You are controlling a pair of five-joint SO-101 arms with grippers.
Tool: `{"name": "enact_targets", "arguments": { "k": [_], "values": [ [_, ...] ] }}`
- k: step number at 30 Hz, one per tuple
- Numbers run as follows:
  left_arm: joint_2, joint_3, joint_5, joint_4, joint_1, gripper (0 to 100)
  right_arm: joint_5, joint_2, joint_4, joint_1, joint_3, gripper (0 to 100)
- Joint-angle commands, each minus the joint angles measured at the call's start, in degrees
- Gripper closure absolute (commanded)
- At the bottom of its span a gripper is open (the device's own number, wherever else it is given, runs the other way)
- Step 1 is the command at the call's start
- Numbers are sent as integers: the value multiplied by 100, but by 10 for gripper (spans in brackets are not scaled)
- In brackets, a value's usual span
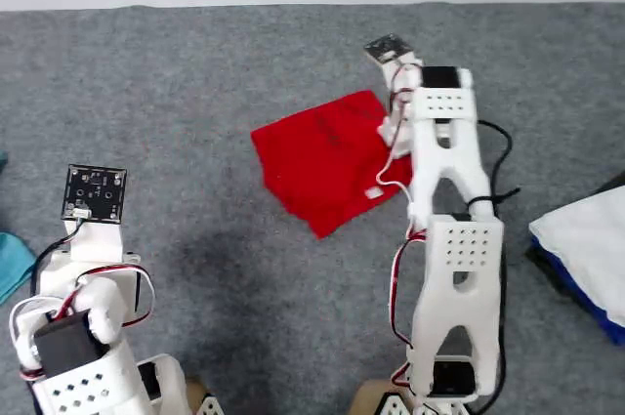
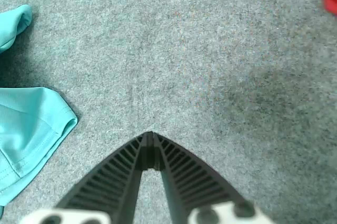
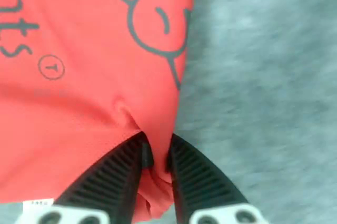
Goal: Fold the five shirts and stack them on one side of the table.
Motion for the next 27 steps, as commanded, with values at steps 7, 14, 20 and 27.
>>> {"name": "enact_targets", "arguments": {
  "k": [7, 14, 20, 27],
  "values": [
    [-79, -31, -62, 9, -26, 997, 492, -409, 198, 127, -246, 857],
    [-79, -31, -62, 9, 9, 997, 158, -1112, 971, 40, -246, 749],
    [-79, -31, -62, 9, 9, 997, 132, -2149, 1657, -479, -246, 749],
    [-79, -66, -62, -26, 9, 996, 141, -2536, 1982, -1200, -105, 751]
  ]
}}
